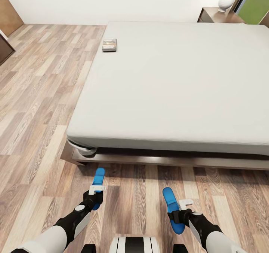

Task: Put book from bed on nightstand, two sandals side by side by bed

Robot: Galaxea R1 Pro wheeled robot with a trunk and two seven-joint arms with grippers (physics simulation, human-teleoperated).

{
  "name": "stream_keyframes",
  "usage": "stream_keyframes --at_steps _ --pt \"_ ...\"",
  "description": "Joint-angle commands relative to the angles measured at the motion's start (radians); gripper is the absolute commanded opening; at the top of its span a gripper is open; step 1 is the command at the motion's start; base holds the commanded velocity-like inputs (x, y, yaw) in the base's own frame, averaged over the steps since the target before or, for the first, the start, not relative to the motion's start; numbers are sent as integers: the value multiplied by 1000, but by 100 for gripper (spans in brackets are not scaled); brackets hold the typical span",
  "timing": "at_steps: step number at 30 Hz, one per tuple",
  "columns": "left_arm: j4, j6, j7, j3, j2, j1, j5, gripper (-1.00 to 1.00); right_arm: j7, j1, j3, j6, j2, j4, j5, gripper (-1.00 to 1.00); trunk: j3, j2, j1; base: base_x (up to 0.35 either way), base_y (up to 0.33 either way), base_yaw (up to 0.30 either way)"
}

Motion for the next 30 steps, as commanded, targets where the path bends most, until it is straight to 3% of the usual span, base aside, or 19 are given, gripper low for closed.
stream_keyframes --at_steps 1,23,30 --pt "0 -3 5 -9 1 0 7 -100 7 0 -5 5 0 -2 4 -100 0 0 0 10 7 0" --pt "-1 -2 5 -10 -1 1 7 -100 7 0 -5 5 0 -2 4 -100 0 0 0 1 1 0" --pt "0 -2 5 -8 -1 1 7 -100 7 0 -5 5 0 -2 4 -100 -22 -49 27 0 0 0"
